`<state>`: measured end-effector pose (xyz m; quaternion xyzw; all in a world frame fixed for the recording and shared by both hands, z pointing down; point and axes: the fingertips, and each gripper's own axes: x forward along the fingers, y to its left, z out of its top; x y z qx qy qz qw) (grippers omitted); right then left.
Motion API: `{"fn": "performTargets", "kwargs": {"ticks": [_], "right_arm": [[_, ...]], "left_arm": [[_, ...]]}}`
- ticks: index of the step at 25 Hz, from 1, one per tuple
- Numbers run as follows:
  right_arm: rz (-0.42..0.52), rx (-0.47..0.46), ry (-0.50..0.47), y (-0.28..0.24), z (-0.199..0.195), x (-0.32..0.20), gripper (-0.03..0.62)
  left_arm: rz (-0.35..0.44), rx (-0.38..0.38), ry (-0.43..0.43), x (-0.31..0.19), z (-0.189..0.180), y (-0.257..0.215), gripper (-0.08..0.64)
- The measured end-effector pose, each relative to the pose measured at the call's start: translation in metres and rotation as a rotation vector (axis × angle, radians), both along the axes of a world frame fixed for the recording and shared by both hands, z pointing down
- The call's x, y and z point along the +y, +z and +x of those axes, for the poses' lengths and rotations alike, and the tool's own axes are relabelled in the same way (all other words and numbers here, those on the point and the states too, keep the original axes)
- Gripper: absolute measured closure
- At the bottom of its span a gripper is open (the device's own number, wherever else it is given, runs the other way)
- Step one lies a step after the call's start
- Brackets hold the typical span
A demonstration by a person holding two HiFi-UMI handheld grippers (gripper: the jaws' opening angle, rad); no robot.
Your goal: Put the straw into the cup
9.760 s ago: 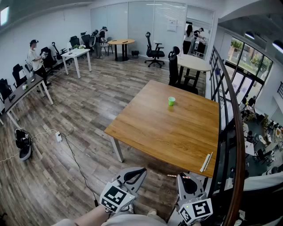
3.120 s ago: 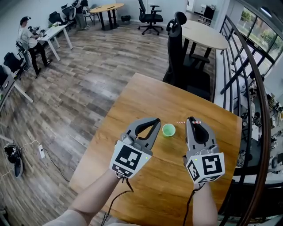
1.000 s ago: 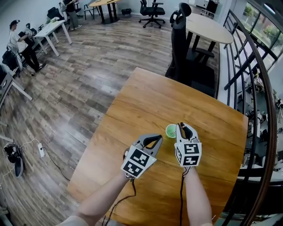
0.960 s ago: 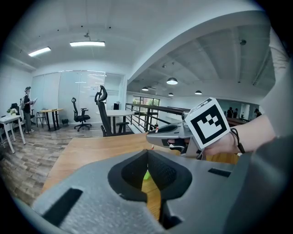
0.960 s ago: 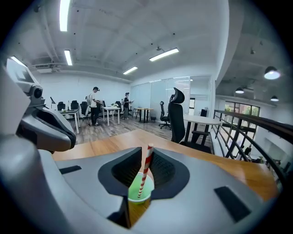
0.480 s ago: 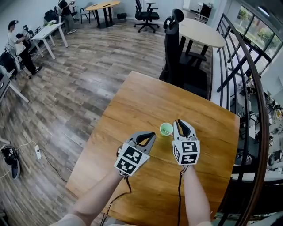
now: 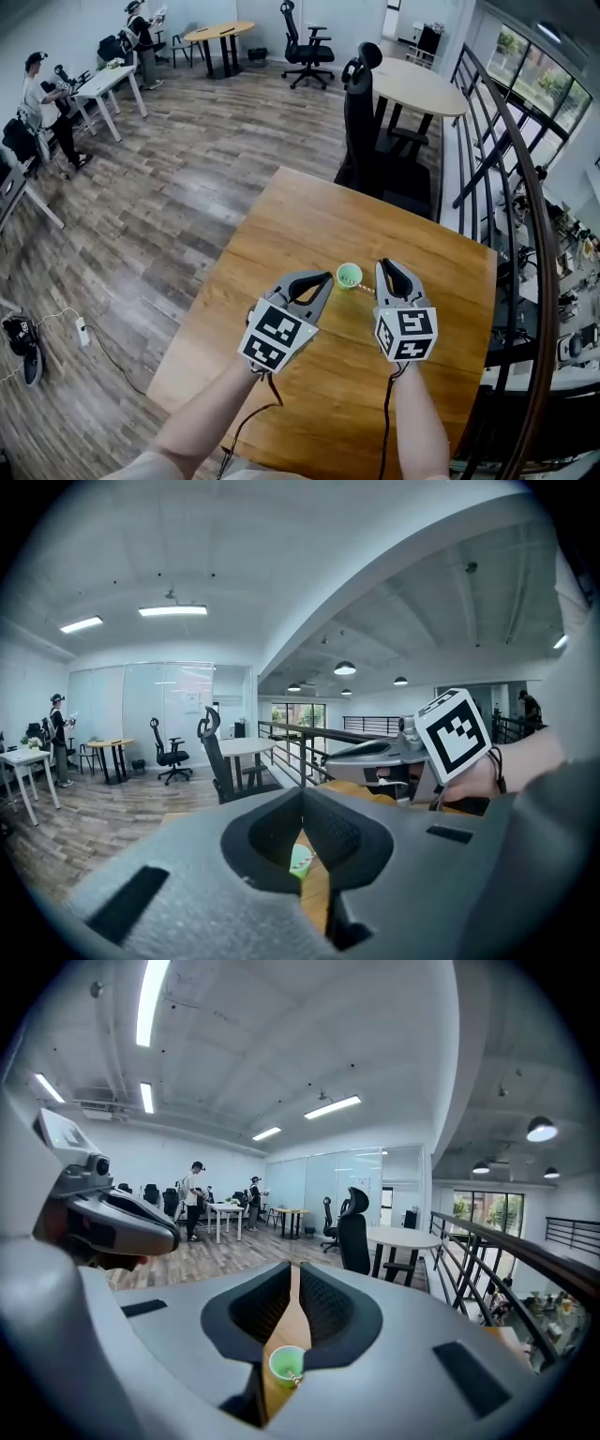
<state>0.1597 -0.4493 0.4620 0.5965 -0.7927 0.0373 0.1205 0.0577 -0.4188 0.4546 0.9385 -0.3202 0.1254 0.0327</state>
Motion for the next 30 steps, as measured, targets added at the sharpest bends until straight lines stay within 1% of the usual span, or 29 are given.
{"fn": "performTargets", "kwargs": {"ticks": [5,8,12,15,20,23,28,30], "right_arm": [[0.070,0.013,-0.035,-0.049,-0.009,0.035,0.555],[0.088,0.000,-0.043,-0.074,-0.012,0.057,0.557],[0.111,-0.021,-0.075,-0.104,-0.020,0.090,0.557],[0.148,-0.025,-0.102,-0.125,-0.031,0.116,0.557],[0.182,-0.037,-0.111,-0.145,-0.034,0.160,0.557],[0.190,-0.046,-0.121,-0.151,-0.034,0.186,0.557],[0.179,-0.067,-0.128,-0.146,-0.033,0.224,0.557],[0.170,-0.074,-0.132,-0.146,-0.029,0.235,0.557]], "left_arm": [[0.040,0.071,-0.025,0.018,-0.011,-0.046,0.545],[0.090,0.080,-0.026,0.032,-0.015,-0.072,0.545],[0.182,0.073,-0.019,0.058,-0.017,-0.103,0.545],[0.218,0.086,-0.003,0.081,-0.021,-0.121,0.546],[0.241,0.132,0.015,0.121,-0.024,-0.144,0.546],[0.244,0.135,0.033,0.142,-0.024,-0.146,0.545],[0.233,0.152,0.053,0.173,-0.025,-0.147,0.546],[0.232,0.157,0.074,0.185,-0.021,-0.150,0.545]]}}
